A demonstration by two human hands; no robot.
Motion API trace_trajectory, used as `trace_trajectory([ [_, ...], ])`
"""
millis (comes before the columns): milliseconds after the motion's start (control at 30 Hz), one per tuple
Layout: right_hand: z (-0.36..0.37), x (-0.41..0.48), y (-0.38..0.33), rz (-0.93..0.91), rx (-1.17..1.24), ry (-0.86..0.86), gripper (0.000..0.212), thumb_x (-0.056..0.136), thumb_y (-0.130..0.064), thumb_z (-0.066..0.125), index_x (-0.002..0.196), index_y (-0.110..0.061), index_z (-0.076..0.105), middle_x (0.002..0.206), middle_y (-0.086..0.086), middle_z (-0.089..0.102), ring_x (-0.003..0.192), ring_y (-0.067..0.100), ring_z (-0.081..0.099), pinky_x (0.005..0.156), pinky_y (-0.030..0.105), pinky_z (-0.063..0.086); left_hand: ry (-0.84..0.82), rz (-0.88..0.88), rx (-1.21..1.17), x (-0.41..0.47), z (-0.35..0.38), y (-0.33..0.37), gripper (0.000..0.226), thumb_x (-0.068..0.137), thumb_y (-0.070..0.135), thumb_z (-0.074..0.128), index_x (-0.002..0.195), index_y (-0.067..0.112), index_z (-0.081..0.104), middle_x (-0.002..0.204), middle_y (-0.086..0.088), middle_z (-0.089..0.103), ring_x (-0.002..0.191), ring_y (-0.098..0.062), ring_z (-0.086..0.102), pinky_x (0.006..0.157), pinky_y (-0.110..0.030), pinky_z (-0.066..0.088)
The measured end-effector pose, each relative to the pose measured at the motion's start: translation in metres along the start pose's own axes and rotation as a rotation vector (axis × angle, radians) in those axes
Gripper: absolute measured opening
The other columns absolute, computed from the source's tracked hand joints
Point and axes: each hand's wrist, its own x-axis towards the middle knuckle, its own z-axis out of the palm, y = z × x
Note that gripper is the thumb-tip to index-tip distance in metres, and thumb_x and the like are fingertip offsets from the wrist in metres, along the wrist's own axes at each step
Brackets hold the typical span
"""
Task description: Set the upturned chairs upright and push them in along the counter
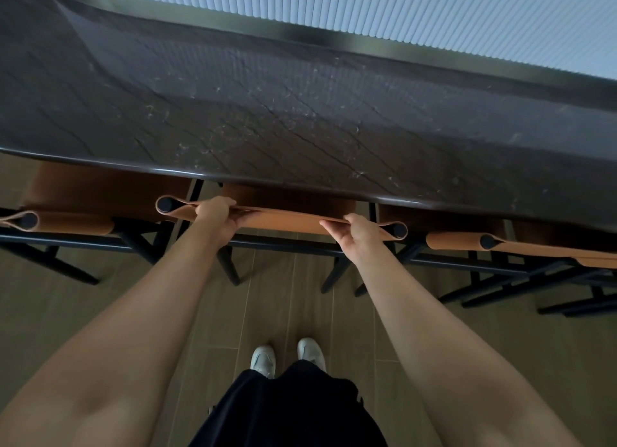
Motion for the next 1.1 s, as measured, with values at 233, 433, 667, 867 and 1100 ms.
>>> trace_trajectory([
  [233,-0.001,-0.005,0.004,-0.018,-0.070,-0.012,0.031,0.097,-0.003,0.054,0.128,0.001,0.048,0.116,0.028,0.061,0.095,0.037,0.067,0.063,0.044,0.061,-0.017,0.011,0.003,-0.001,-0.003,0.002,0.042,0.098,-0.001,0.044,0.138,0.004,0.034,0.128,-0.024,0.052,0.098,-0.040,0.062,0.053,-0.042,0.059],
  [433,-0.006,-0.013,0.002,0.015,-0.165,-0.051,0.018,0.098,-0.012,0.056,0.112,-0.001,0.055,0.111,0.027,0.065,0.100,0.035,0.068,0.086,0.044,0.058,-0.009,-0.015,-0.001,-0.010,-0.003,0.003,0.035,0.098,0.004,0.048,0.133,0.004,0.042,0.125,-0.022,0.056,0.104,-0.037,0.063,0.062,-0.044,0.061],
  [667,-0.008,-0.031,0.001,-0.017,-0.180,-0.046,0.021,0.099,-0.018,0.055,0.117,-0.010,0.047,0.111,0.021,0.064,0.103,0.031,0.067,0.090,0.042,0.055,0.004,0.012,0.072,-0.023,-0.011,0.001,0.033,0.097,0.021,0.056,0.127,0.012,0.045,0.124,-0.022,0.058,0.097,-0.031,0.068,0.084,-0.044,0.058],
  [867,-0.011,-0.048,0.017,-0.077,-0.175,-0.064,0.021,0.098,-0.016,0.053,0.118,-0.009,0.052,0.121,0.017,0.064,0.105,0.028,0.066,0.087,0.040,0.056,0.013,0.076,0.092,-0.039,-0.022,0.000,0.022,0.096,0.017,0.056,0.115,0.011,0.048,0.120,-0.019,0.061,0.096,-0.028,0.068,0.080,-0.039,0.059],
  [1100,-0.019,-0.079,0.036,-0.236,-0.348,-0.125,0.025,0.101,-0.013,0.050,0.125,-0.008,0.054,0.122,0.011,0.066,0.113,0.024,0.064,0.088,0.034,0.053,-0.159,0.210,0.178,-0.067,-0.045,-0.017,0.046,0.097,0.019,0.055,0.140,0.008,0.044,0.125,-0.010,0.063,0.102,-0.022,0.067,0.089,-0.036,0.055],
])
